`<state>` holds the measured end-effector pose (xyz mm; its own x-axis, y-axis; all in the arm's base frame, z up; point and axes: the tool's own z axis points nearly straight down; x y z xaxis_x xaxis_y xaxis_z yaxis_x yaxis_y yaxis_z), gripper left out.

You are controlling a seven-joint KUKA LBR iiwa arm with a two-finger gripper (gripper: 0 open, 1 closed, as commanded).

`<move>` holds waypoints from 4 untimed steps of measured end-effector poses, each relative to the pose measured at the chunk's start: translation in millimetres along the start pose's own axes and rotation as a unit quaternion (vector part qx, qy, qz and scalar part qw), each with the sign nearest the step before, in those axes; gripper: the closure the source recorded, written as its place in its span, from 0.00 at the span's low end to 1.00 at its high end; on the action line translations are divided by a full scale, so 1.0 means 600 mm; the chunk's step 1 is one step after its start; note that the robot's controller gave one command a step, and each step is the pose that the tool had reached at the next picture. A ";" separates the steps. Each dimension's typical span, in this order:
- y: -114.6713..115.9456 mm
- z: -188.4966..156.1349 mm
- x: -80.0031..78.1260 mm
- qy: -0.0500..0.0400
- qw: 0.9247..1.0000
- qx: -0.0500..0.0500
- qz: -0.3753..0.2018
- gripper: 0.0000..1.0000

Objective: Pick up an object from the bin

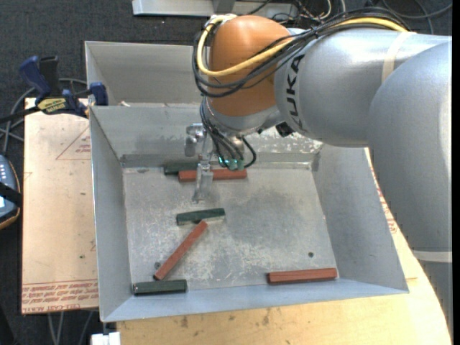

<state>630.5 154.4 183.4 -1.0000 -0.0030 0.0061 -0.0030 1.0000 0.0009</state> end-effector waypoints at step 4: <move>-0.013 0.181 0.082 -0.003 0.999 -0.001 -0.051 1.00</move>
Offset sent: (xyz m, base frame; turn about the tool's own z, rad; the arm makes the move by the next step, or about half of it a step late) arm -0.0517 -0.0094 -0.1127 -0.0980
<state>580.5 146.7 75.3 -0.9945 -0.1044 -0.0003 -0.1044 0.9945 0.0026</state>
